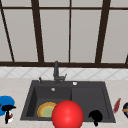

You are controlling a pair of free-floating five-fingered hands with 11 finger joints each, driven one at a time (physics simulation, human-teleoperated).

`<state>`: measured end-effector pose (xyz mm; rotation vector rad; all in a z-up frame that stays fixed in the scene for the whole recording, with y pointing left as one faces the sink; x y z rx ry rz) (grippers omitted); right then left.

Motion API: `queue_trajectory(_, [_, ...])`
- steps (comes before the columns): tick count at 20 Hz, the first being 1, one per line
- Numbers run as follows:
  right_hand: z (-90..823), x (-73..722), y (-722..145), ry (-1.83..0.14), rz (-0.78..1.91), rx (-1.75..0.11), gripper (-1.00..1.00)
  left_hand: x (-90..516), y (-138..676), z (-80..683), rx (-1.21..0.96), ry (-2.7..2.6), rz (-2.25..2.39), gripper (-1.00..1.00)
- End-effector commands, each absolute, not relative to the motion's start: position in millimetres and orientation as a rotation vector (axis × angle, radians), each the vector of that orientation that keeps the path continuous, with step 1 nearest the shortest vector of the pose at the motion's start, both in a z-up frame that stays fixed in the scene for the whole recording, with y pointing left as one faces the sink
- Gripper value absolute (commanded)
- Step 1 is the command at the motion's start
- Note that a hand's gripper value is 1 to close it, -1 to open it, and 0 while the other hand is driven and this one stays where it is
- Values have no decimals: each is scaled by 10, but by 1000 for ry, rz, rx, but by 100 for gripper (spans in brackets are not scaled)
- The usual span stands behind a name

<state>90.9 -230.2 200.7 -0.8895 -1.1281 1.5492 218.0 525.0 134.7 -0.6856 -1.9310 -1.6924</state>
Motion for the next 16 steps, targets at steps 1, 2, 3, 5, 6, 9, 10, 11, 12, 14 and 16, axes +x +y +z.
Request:
queue_trajectory(1, [2007,909,-2302,-1128,1549,-890,0,2153,5426,1223,-725,-1932,-1644,-100])
queue_trajectory(2, [2007,909,-2302,-1128,1549,-890,0,2173,5398,1229,-734,-1920,-1638,-100])
queue_trajectory(3, [2007,909,-2302,-1128,1549,-890,0,2169,5371,1239,-727,-1914,-1639,-100])
queue_trajectory(5, [2007,909,-2302,-1128,1549,-890,0,2167,5366,1237,-733,-1914,-1635,-100])
queue_trajectory(6, [2007,909,-2302,-1128,1549,-890,0,2167,5352,1231,-737,-1915,-1633,-100])
queue_trajectory(9, [2007,909,-2302,-1128,1549,-890,0,2184,5343,1217,-759,-1905,-1618,-100])
queue_trajectory(10, [2007,909,-2302,-1128,1549,-890,0,2186,5344,1218,-766,-1901,-1612,-100])
queue_trajectory(11, [2007,909,-2302,-1128,1549,-890,0,2196,5355,1222,-775,-1895,-1604,100])
queue_trajectory(12, [2007,909,-2302,-1128,1549,-890,0,2208,5371,1244,-801,-1891,-1617,100])
queue_trajectory(14, [2007,909,-2302,-1128,1549,-890,0,2201,5355,1316,-806,-1896,-1605,100])
queue_trajectory(16, [2007,909,-2302,-1128,1549,-890,0,2190,5308,1378,-797,-1898,-1587,100])
